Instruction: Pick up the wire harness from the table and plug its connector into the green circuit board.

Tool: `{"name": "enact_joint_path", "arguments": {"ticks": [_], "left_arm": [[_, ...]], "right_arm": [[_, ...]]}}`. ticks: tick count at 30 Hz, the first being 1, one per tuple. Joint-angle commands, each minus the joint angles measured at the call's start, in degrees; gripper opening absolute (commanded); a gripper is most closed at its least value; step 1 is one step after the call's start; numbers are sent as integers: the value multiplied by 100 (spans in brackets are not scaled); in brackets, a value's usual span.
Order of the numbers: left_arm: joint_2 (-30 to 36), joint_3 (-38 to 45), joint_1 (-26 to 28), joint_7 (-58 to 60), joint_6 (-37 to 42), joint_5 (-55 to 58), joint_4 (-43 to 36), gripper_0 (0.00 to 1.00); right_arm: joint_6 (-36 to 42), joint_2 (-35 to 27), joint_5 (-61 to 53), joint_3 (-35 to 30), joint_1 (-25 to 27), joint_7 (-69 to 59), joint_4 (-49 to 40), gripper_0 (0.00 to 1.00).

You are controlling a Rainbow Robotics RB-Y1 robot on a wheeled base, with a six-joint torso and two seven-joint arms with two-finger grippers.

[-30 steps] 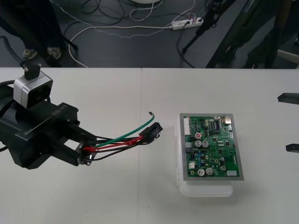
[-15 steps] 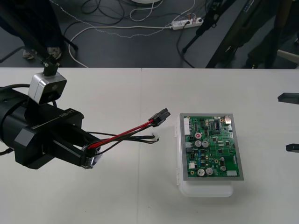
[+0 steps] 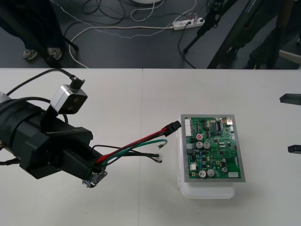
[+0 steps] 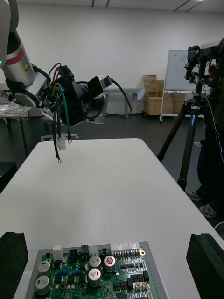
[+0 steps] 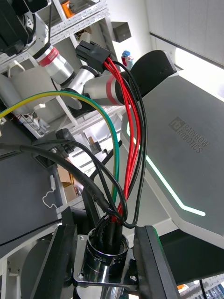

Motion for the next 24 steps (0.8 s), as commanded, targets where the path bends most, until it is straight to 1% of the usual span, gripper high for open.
{"name": "enact_joint_path", "arguments": {"ticks": [1, 10, 24], "left_arm": [[-83, -65, 62, 50, -215, 161, -196, 0], [-83, -65, 159, 33, -215, 319, -196, 0], [-74, -56, 238, 6, -215, 390, -222, 0]], "right_arm": [[-42, -213, 13, -176, 1, -118, -109, 100], [-42, -20, 4, -168, -17, -233, -136, 100], [-42, 59, 13, -141, -166, -426, -136, 100]]}}
